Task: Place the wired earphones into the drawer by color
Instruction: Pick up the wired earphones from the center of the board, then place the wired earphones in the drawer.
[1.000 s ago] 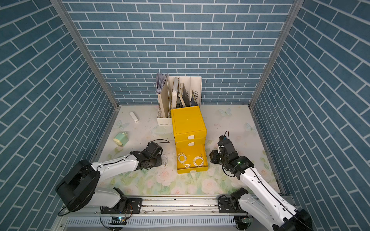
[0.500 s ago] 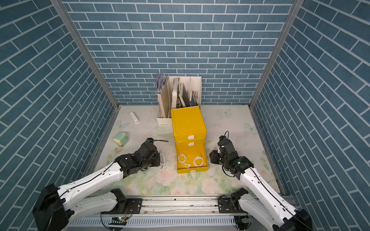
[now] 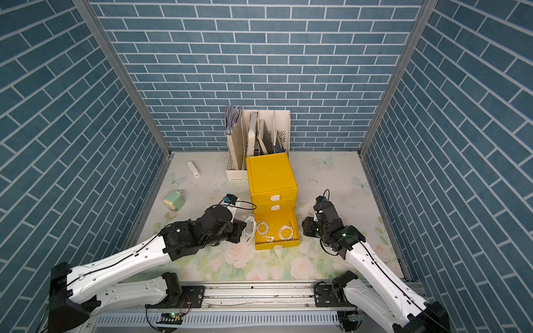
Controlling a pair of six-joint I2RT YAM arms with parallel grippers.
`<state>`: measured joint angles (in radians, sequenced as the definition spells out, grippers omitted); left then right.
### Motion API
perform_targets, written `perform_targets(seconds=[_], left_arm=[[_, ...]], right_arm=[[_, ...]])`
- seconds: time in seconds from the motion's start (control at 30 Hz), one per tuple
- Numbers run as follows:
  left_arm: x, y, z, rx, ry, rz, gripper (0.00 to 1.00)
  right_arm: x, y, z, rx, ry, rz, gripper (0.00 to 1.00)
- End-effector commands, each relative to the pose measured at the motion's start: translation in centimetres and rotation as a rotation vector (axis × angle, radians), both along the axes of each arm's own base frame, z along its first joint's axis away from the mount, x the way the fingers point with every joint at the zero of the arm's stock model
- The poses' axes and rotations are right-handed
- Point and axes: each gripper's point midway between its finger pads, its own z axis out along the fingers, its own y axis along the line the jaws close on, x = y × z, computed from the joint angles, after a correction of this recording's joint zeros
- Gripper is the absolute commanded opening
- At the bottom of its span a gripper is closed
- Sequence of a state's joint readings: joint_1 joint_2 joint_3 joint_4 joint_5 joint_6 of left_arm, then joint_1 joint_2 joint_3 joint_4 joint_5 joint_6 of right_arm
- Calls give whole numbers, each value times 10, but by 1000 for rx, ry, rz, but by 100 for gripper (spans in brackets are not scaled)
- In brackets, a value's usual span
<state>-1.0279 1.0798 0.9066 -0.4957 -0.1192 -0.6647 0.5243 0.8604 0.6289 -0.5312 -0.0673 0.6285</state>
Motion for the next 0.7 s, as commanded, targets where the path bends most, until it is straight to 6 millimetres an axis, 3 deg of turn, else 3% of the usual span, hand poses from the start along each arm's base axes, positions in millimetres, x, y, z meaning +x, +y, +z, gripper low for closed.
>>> perform_targets(seconds=[0.0, 0.3, 0.67], left_arm=[[0, -12, 2, 29, -28, -34, 9], [11, -49, -17, 77, -22, -72, 8], [16, -63, -53, 126, 3, -49, 9]], right_arm=[[-2, -2, 2, -3, -14, 4, 33], [-3, -5, -1, -17, -8, 2, 33], [-5, -8, -5, -32, -4, -1, 33]])
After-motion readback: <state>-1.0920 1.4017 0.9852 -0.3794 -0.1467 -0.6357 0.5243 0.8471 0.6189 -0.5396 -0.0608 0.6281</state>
